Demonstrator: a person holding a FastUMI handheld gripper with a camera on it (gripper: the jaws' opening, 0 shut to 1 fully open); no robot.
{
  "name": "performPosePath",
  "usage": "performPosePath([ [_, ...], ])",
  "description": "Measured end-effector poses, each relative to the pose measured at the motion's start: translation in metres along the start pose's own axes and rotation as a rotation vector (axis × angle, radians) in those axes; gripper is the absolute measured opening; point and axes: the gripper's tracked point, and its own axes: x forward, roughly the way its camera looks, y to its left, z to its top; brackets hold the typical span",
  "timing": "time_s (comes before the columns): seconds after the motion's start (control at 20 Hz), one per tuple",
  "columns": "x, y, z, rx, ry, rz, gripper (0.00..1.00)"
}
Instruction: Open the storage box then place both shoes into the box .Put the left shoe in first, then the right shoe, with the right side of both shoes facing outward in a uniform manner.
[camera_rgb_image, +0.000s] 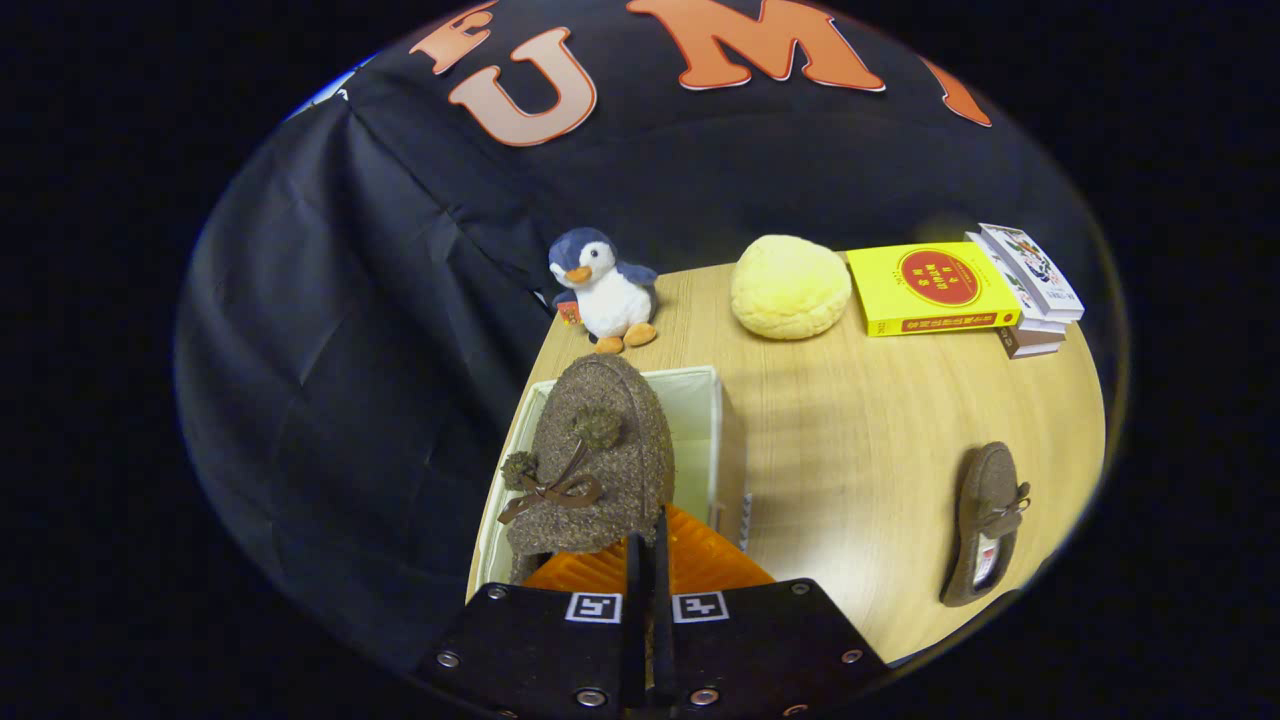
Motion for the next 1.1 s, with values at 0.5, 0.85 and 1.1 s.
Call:
performPosePath([
  [0.5,0.088,0.051,-0.045,0.045,0.141,-0.010,0.13],
  [0.85,0.061,0.077,-0.035,0.074,0.122,0.149,0.61],
  [1.1,0.002,0.046,-0.007,0.048,0.001,0.206,0.78],
])
